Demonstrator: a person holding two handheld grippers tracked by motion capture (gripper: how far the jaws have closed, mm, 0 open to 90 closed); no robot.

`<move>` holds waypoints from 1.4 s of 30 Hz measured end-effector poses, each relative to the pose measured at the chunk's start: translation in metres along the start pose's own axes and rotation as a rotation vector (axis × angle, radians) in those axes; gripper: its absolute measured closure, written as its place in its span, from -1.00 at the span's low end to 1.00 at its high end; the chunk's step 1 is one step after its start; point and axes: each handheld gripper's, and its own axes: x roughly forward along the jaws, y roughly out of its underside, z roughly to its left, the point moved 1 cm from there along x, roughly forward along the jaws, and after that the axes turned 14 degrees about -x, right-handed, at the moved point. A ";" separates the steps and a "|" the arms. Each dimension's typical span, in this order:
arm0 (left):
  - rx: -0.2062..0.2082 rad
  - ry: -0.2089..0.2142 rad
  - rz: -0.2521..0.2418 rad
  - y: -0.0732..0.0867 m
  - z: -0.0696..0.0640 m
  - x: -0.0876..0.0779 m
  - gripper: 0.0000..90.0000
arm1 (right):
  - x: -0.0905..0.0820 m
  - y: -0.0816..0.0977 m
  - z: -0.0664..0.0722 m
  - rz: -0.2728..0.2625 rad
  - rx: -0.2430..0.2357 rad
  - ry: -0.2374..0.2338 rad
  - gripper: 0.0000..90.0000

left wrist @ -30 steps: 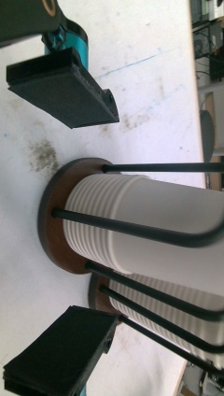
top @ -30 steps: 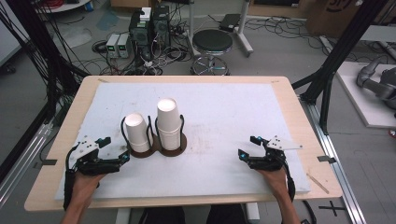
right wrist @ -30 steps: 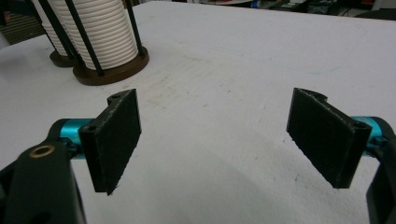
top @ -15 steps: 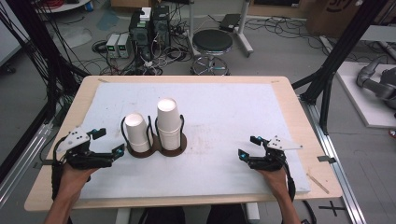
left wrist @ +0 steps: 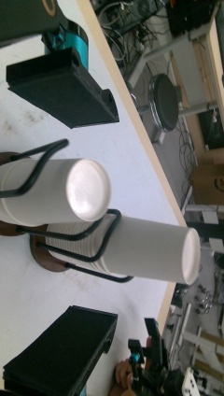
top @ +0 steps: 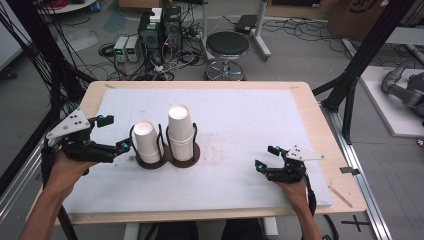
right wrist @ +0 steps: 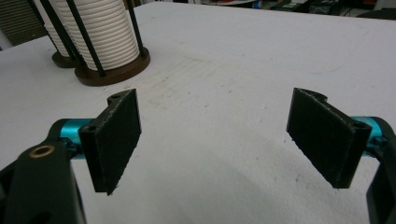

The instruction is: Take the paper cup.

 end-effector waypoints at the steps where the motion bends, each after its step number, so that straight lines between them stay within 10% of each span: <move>1: 0.004 0.007 0.004 -0.003 -0.001 0.001 -0.88 | 0.000 0.000 0.000 0.002 0.004 0.001 -0.60; 26: 0.232 0.198 0.274 -0.109 -0.017 0.050 -0.88 | 0.000 0.000 -0.001 -0.004 0.014 -0.005 -0.60; 42: 0.325 0.279 0.469 -0.133 -0.033 0.099 -0.88 | 0.000 0.000 -0.001 -0.004 0.013 -0.007 -0.60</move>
